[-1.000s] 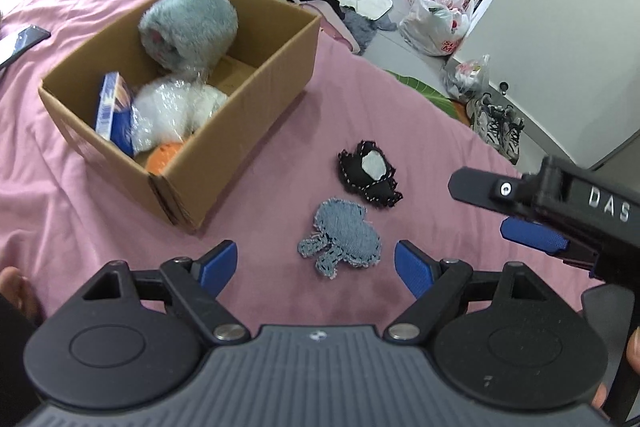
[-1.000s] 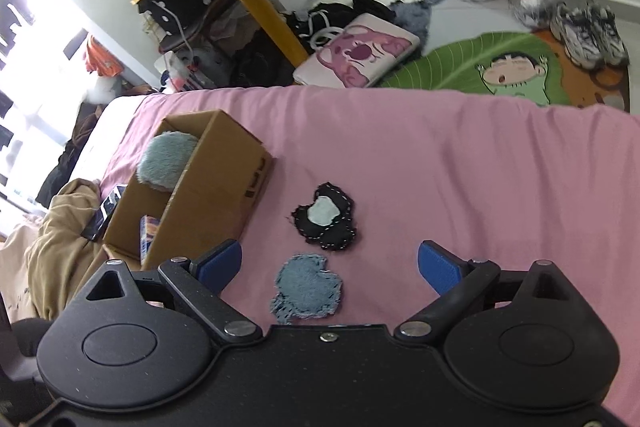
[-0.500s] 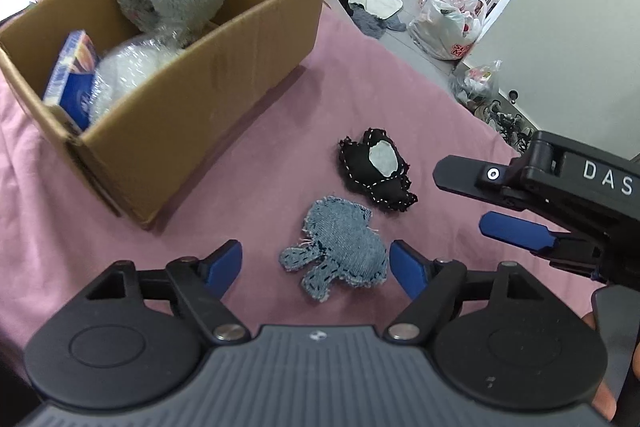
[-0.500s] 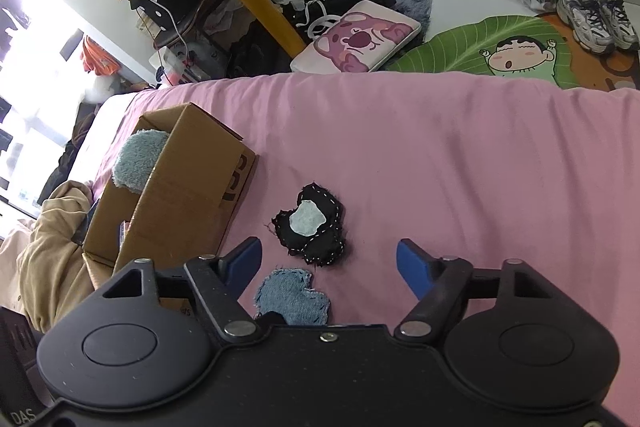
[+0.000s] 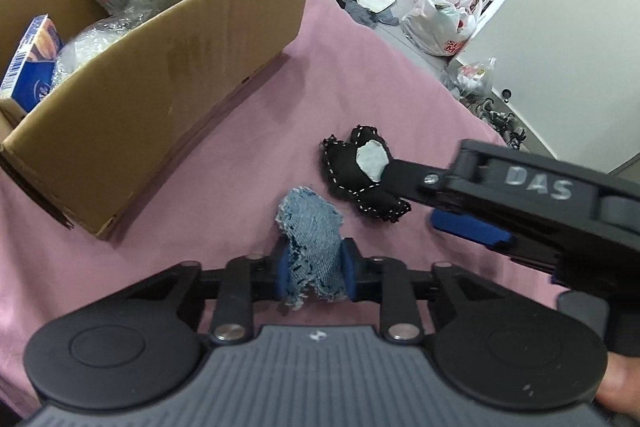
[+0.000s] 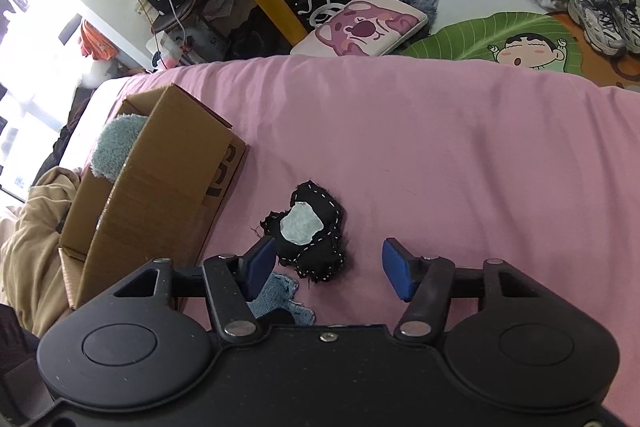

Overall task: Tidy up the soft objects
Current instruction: 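Grasp denim patch with left gripper while right gripper grasps black-white patch, then carry denim patch with left tool while right tool carries black-white patch to box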

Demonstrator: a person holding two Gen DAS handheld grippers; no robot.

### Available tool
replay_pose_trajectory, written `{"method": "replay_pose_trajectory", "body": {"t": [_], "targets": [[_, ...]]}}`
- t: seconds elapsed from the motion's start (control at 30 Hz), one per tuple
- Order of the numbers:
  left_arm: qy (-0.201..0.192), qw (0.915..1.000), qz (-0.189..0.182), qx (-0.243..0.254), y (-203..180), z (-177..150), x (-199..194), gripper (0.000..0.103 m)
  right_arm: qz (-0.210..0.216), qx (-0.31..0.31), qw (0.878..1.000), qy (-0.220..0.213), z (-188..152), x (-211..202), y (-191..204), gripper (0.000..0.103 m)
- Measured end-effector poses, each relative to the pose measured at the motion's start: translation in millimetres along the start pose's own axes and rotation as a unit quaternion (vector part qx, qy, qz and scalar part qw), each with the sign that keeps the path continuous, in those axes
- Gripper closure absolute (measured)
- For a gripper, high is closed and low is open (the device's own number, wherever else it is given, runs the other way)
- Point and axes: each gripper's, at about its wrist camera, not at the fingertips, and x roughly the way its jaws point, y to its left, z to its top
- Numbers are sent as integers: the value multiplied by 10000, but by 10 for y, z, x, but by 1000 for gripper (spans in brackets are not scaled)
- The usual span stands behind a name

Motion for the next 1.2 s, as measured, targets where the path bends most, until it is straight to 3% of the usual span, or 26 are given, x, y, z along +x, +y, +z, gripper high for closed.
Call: {"method": "replay_pose_trajectory", "body": {"t": [0.37,0.5,0.73,1.2], "targets": [[-66,9997,40,-243,142,40,-75,80,-153,-164,9997,-43,-24,118,93,56],[-51,9996,8,-288,181,58,-114,80,-113,-313,9994,14,-49,124,147,79],[-101,9995,-75,-289,215,56,-247,80,-85,-431,9990,41,-61,28,233,97],[-424,9985,-336,-23,175,45,-708,80,-56,-557,9977,-390,-44,-421,439,98]]}}
